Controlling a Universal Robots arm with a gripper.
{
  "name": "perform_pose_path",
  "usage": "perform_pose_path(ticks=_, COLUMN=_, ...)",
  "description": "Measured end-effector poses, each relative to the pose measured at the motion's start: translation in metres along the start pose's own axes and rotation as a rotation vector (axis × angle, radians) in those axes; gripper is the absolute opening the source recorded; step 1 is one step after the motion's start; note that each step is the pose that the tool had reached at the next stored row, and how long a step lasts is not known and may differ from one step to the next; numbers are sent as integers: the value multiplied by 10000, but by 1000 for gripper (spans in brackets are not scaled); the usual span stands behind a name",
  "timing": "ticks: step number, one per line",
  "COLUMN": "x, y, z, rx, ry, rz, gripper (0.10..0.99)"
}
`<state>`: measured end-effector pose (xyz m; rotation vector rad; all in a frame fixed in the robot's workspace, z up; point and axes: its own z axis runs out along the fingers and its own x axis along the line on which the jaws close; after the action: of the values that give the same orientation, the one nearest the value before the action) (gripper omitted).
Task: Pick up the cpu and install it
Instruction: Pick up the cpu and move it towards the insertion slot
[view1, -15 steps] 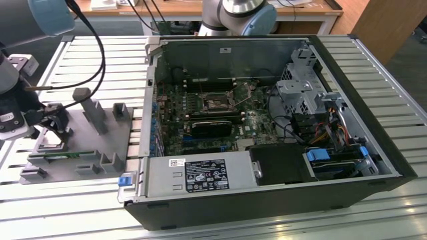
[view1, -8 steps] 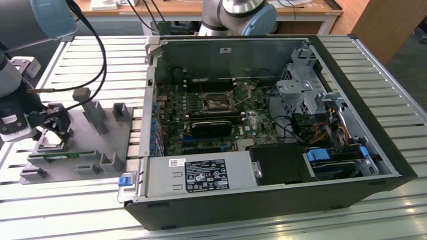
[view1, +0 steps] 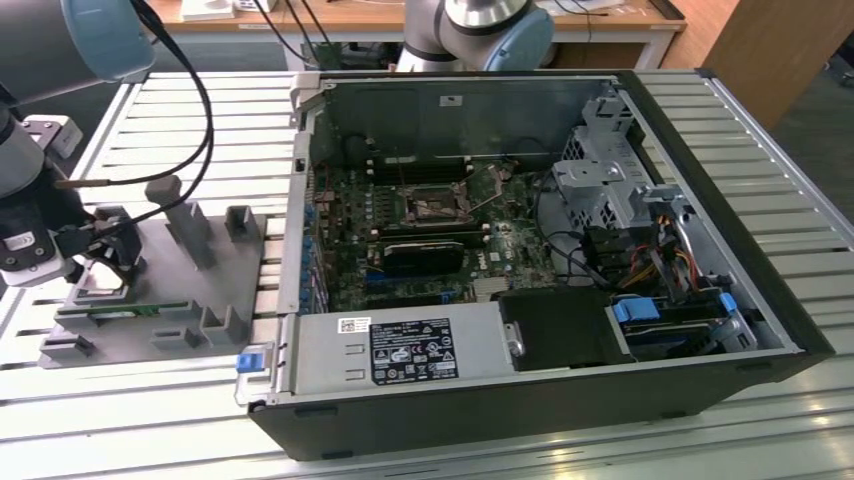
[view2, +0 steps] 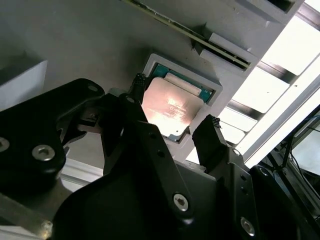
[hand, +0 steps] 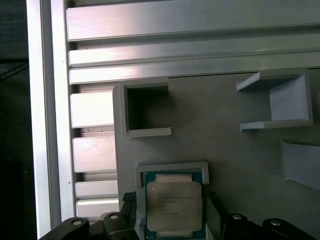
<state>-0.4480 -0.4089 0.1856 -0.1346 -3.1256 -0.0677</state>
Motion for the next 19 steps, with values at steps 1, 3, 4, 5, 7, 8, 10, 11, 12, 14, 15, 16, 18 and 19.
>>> perform_pose_path(ticks=1, x=-3, y=0, z=2, rx=-1, ry=-2, rz=0, gripper=659)
perform_pose_path(ticks=3, x=-13, y=1, z=2, rx=0, ry=0, rz=0, gripper=659)
perform_pose_path(ticks=4, x=-14, y=1, z=3, rx=0, ry=0, rz=1, gripper=659)
perform_pose_path(ticks=5, x=-16, y=1, z=3, rx=0, ry=-1, rz=2, gripper=647)
perform_pose_path(ticks=7, x=-20, y=2, z=3, rx=0, ry=-1, rz=0, gripper=580)
perform_pose_path(ticks=8, x=-22, y=2, z=3, rx=0, ry=-1, rz=1, gripper=580)
perform_pose_path(ticks=10, x=-25, y=2, z=2, rx=0, ry=0, rz=0, gripper=580)
perform_pose_path(ticks=11, x=-26, y=2, z=1, rx=2, ry=1, rz=0, gripper=580)
perform_pose_path(ticks=12, x=-26, y=2, z=-2, rx=1, ry=1, rz=0, gripper=580)
perform_pose_path(ticks=14, x=-27, y=3, z=-6, rx=-1, ry=-1, rz=0, gripper=580)
perform_pose_path(ticks=15, x=-27, y=3, z=-6, rx=-1, ry=-2, rz=0, gripper=580)
perform_pose_path(ticks=16, x=-26, y=3, z=-6, rx=-1, ry=-2, rz=1, gripper=580)
perform_pose_path(ticks=18, x=-26, y=2, z=-7, rx=0, ry=-1, rz=-16, gripper=580)
perform_pose_path(ticks=19, x=-26, y=2, z=-7, rx=1, ry=2, rz=-43, gripper=580)
